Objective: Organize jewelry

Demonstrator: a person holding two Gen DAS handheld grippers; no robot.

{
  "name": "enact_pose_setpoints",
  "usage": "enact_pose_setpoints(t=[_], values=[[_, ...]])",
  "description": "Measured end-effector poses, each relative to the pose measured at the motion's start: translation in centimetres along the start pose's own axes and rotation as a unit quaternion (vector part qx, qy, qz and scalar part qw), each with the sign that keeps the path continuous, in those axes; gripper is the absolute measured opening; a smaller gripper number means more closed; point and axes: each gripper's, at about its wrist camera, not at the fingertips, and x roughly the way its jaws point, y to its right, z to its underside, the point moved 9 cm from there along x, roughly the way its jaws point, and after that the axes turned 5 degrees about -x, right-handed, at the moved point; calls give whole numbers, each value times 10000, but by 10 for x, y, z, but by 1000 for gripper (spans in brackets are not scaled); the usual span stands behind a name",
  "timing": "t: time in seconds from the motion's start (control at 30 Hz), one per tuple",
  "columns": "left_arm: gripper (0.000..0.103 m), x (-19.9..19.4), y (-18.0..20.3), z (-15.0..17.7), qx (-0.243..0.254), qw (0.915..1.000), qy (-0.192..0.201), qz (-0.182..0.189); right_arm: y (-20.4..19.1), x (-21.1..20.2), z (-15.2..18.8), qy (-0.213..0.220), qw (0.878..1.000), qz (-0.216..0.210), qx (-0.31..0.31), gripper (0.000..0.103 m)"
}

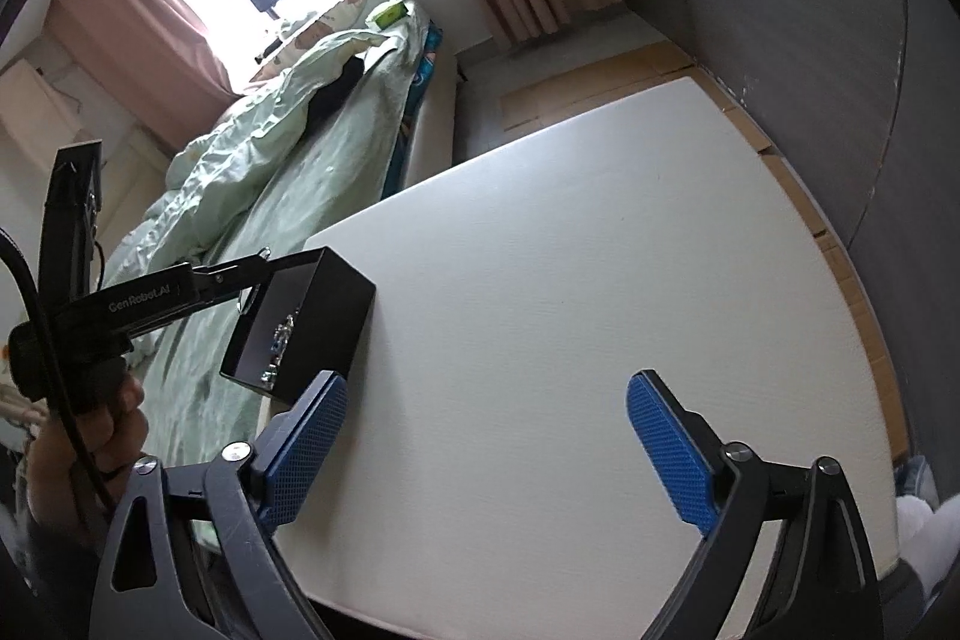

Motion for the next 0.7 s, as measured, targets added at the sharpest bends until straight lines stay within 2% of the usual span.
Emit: enact_pose_setpoints(t=[0.13, 0.27, 0.7], values=[[65, 5, -6, 4, -60, 9999, -139, 23, -3, -3, 0, 45, 10000, 39, -57, 103], [76, 2, -12, 4, -194, 9998, -36, 63, -4, -7, 1, 74, 9999, 98, -72, 103], [77, -44, -18, 22, -355, 9980, 427, 308, -9, -21, 7, 103, 9998, 105, -166, 103]])
